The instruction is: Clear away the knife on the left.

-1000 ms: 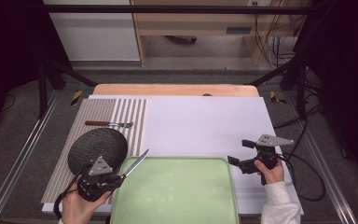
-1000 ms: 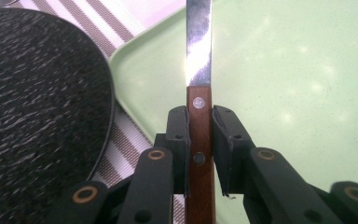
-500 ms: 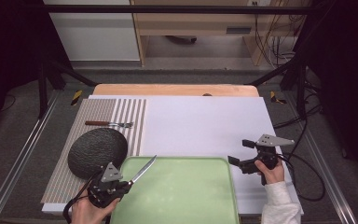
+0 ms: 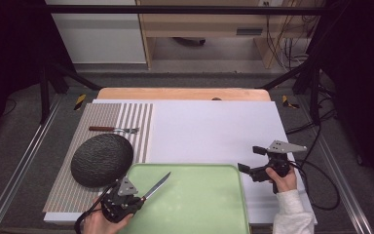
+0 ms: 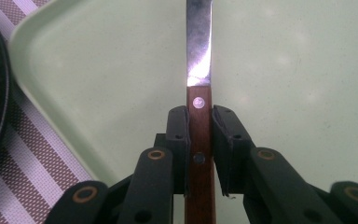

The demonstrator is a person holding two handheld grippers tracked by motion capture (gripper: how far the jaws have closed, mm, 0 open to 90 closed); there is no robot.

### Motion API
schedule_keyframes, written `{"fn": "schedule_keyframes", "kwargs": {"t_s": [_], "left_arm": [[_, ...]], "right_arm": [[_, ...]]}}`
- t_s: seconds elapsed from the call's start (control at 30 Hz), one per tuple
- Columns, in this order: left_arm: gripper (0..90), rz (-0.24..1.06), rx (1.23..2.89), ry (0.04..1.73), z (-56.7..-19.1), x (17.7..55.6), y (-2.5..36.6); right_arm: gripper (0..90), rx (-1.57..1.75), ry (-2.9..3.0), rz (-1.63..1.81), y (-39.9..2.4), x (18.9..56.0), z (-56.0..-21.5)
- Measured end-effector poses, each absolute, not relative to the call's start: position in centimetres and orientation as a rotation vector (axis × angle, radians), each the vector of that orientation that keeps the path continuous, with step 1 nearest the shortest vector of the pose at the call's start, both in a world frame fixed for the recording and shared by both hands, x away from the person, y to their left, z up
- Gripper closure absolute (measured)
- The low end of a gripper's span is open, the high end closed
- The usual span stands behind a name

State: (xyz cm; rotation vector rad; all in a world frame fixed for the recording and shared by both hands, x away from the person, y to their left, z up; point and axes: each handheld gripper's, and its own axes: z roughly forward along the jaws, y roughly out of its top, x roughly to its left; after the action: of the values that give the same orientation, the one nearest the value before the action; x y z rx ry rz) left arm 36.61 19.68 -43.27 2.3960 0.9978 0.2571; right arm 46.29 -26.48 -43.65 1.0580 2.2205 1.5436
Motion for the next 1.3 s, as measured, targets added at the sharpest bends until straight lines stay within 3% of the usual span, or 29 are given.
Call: {"fn": "schedule_keyframes", "kwargs": {"t_s": [0.83,1.13,1.3], "left_arm": [[76.0,0.263,2.464,1.012,-44.7,36.8,19.3],[70.3,0.295,2.378,0.949,-43.8,36.7,19.6],[78.2,0.272,2.337,0.854,-43.6,36.7,19.5]], "right_arm": [[0.6,1.056,2.22,1.545,-26.5,46.3,-43.6],[0.6,1.055,2.22,1.546,-26.5,46.3,-43.6],[0.6,1.055,2.218,1.546,-26.5,46.3,-43.6]]}}
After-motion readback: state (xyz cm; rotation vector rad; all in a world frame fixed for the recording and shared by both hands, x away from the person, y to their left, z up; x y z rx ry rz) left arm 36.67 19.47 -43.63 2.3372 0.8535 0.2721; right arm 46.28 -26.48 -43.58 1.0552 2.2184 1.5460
